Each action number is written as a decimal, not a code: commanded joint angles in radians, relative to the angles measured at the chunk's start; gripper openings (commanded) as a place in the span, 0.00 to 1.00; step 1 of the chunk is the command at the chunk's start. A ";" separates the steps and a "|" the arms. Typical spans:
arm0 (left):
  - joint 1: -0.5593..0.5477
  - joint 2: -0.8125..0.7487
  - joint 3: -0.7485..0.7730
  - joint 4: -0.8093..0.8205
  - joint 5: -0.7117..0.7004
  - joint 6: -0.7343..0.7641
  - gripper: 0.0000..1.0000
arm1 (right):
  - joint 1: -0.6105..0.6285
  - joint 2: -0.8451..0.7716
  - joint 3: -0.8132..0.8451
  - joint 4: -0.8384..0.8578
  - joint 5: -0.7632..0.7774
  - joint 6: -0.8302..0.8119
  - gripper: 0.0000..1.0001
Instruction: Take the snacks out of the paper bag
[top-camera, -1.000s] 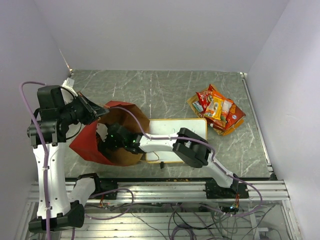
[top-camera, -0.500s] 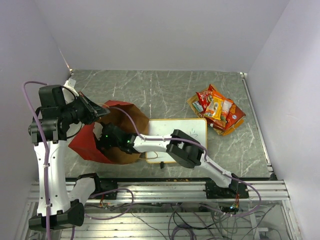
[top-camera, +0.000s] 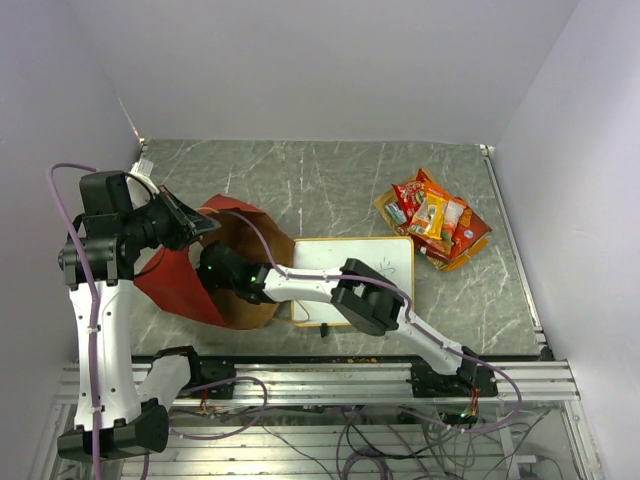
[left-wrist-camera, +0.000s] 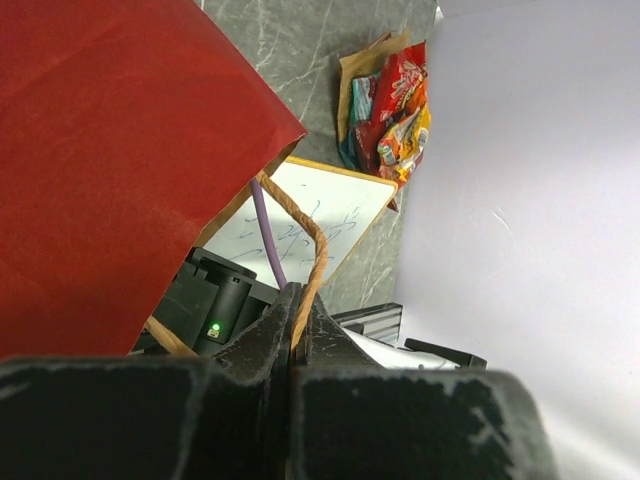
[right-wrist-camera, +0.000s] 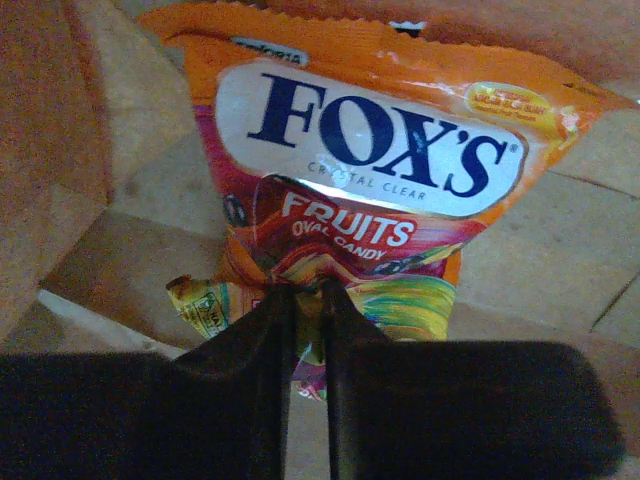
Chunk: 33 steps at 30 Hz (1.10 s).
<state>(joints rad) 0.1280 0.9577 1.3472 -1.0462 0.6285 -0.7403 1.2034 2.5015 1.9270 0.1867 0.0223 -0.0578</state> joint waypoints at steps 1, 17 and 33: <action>0.000 -0.011 0.035 -0.046 0.011 0.015 0.07 | -0.022 0.028 0.047 -0.056 0.054 -0.030 0.05; -0.001 -0.013 0.131 -0.104 -0.135 0.064 0.07 | -0.030 -0.220 -0.157 0.074 0.175 -0.102 0.00; -0.001 -0.035 0.120 -0.092 -0.173 0.074 0.07 | -0.032 -0.381 -0.348 0.105 0.202 -0.119 0.00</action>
<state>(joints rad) 0.1280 0.9199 1.4540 -1.1542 0.4744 -0.6765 1.1736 2.1849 1.5948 0.2440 0.2283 -0.1715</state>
